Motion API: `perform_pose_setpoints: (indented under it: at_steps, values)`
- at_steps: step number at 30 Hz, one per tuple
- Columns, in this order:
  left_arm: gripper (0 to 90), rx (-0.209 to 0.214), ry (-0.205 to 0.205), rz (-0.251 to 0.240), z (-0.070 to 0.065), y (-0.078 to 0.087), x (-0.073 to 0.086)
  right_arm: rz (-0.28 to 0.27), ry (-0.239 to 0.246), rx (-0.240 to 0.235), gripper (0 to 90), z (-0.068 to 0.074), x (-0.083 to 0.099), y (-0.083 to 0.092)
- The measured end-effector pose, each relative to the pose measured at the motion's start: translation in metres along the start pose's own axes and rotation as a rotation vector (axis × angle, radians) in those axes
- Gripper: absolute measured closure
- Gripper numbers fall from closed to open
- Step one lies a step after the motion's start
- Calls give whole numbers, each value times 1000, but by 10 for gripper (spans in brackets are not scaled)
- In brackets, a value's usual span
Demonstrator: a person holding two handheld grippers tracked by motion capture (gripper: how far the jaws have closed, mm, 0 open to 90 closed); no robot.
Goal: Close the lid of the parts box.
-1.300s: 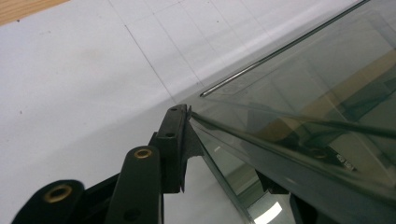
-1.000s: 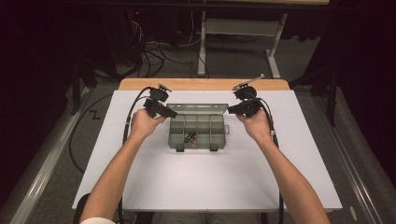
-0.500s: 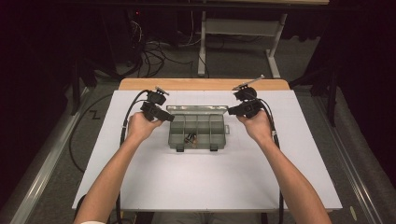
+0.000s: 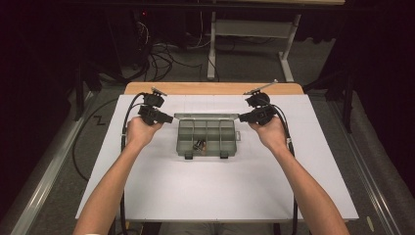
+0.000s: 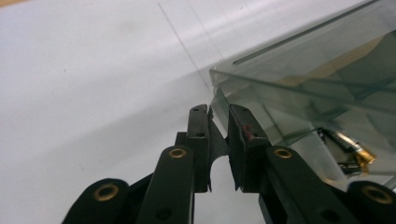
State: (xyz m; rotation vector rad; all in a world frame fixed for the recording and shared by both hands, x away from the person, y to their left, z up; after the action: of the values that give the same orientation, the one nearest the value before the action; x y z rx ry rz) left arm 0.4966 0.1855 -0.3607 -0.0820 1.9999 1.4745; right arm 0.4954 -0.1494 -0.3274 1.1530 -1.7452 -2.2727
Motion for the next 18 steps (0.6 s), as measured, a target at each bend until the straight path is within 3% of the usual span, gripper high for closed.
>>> perform_pose_setpoints:
  at_steps: [9, 18]
  values:
    - [795, 29, 0, -41, -2, 5, 0, 9, 20, -5, 900, 2, 4, 1]
    - [794, 36, -20, -44, -6, 8, 0, 15, 34, -13, 900, 2, 9, -1]
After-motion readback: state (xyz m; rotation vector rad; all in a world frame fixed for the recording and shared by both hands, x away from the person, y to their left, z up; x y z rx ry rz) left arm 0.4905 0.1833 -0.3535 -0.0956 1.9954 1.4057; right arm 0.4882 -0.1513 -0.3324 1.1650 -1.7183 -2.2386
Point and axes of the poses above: each handheld gripper's, and its own axes: y roughly backward along the jaws, x roughly out of its underside, z roughly to its left, the point moved 1 cm from there along -y, roughly forward along the jaws, and after that the axes turned 5 degrees about z, right-handed, at the moved point
